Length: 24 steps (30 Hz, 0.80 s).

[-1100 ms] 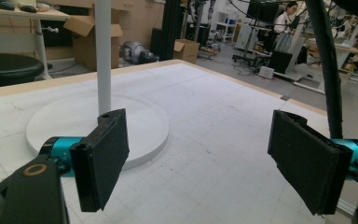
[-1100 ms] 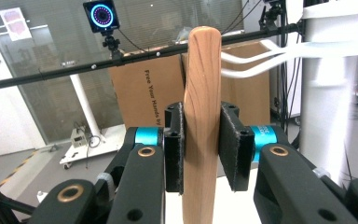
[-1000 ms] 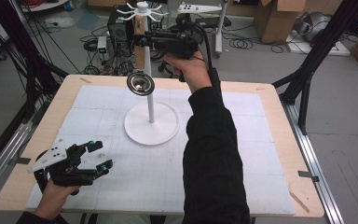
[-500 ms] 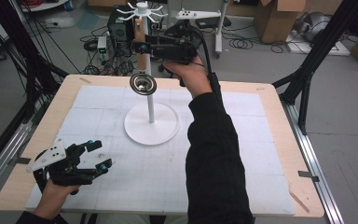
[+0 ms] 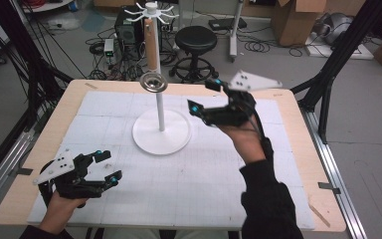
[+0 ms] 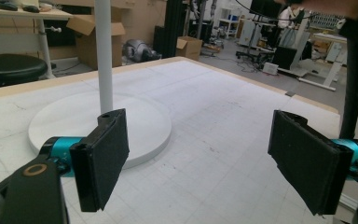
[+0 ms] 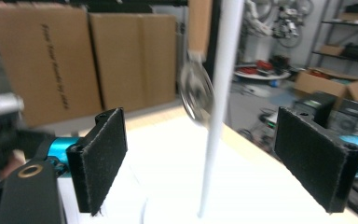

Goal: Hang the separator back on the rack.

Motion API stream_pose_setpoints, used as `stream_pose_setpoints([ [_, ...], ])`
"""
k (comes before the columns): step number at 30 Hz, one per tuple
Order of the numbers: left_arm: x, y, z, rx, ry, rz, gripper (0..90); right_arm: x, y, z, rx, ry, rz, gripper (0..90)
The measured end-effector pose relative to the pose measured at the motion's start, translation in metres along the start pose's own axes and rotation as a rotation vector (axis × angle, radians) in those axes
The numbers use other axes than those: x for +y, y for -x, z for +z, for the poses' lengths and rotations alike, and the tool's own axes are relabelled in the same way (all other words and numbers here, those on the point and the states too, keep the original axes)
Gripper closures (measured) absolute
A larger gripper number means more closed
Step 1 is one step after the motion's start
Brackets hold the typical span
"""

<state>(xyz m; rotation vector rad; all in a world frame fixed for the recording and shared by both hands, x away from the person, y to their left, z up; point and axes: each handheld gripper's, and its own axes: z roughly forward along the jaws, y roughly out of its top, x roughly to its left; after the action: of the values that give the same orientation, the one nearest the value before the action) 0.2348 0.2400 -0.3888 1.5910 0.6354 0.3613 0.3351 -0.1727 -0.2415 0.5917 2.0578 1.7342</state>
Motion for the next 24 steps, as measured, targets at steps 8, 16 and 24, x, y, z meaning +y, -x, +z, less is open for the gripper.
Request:
stream_pose_setpoints([
  [8, -0.001, 0.004, 0.004, -0.005, -0.005, 0.019, 20.4, -0.074, -0.021, -0.065, -0.116, -0.059, -0.035, 16.0],
  [16, -0.001, 0.005, 0.007, -0.002, 0.005, 0.018, 20.4, -0.126, -0.042, -0.105, -0.135, -0.052, 0.015, 16.0],
  [24, 0.0, 0.005, 0.003, 0.007, 0.019, 0.014, 20.6, -0.146, -0.053, -0.136, -0.178, -0.009, 0.074, 16.0],
])
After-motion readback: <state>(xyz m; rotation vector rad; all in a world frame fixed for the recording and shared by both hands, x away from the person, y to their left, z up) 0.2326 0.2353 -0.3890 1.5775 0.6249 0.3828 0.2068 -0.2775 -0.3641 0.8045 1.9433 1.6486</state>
